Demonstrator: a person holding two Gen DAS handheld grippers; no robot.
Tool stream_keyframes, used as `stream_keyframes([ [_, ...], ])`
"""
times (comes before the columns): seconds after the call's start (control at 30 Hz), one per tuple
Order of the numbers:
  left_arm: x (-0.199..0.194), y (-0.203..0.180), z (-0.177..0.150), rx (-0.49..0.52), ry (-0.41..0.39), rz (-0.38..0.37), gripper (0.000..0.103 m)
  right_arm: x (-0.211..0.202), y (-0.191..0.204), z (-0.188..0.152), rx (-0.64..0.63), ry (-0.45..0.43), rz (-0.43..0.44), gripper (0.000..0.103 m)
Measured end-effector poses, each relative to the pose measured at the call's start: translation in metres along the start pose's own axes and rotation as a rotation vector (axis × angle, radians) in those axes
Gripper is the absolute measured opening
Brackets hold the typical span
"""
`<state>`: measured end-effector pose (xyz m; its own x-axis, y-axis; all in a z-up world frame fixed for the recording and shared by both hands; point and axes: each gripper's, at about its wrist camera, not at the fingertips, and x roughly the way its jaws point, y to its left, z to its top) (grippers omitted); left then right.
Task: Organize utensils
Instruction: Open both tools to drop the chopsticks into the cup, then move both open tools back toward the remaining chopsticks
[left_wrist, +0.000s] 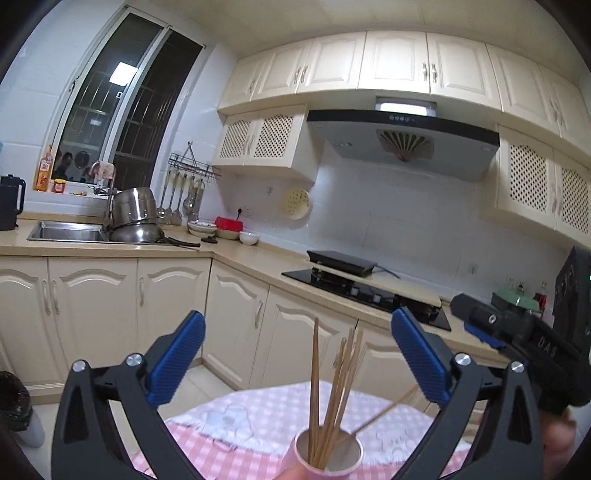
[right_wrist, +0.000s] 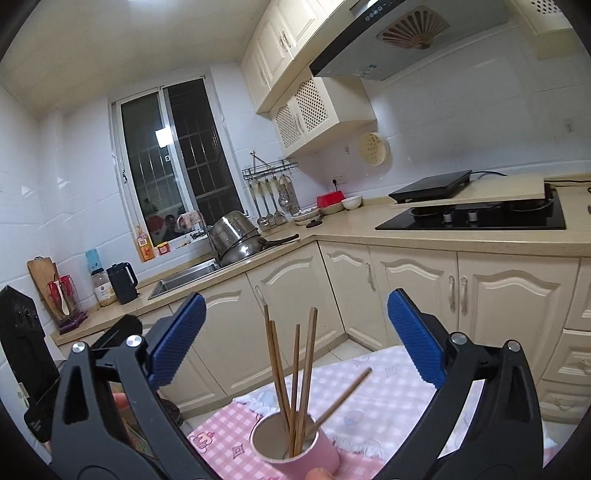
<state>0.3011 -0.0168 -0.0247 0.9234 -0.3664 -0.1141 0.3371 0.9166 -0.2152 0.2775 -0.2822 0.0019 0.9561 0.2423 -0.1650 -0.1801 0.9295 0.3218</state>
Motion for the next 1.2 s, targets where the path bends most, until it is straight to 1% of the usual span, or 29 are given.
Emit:
stream_keyframes([
  [0.17, -0.027, -0.008, -0.004, 0.039, 0.039, 0.002, 0.098, -0.027, -0.001, -0.011, -0.01, 0.046, -0.016, 0.097],
  [0.3, -0.042, -0.013, -0.01, 0.06, 0.064, 0.005, 0.098, -0.045, -0.01, -0.026, 0.004, 0.093, -0.03, 0.097],
  [0.4, -0.052, -0.015, -0.013, 0.071, 0.08, 0.008, 0.098, -0.055, -0.017, -0.036, 0.03, 0.142, -0.043, 0.097],
  [0.6, -0.067, -0.015, -0.023, 0.085, 0.111, 0.018, 0.098, -0.066, -0.025, -0.056, 0.03, 0.212, -0.062, 0.097],
  [0.77, -0.07, -0.015, -0.033, 0.093, 0.148, 0.037, 0.098, -0.066, -0.03, -0.075, 0.019, 0.281, -0.088, 0.097],
  [0.93, -0.07, -0.011, -0.046, 0.096, 0.191, 0.046, 0.098, -0.057, -0.027, -0.102, 0.002, 0.407, -0.068, 0.097],
  [1.07, -0.068, -0.005, -0.057, 0.094, 0.225, 0.061, 0.098, -0.041, -0.017, -0.127, -0.025, 0.529, -0.049, 0.097],
  [1.2, -0.068, 0.003, -0.068, 0.09, 0.254, 0.076, 0.098, -0.03, -0.009, -0.149, -0.06, 0.603, -0.04, 0.097],
])
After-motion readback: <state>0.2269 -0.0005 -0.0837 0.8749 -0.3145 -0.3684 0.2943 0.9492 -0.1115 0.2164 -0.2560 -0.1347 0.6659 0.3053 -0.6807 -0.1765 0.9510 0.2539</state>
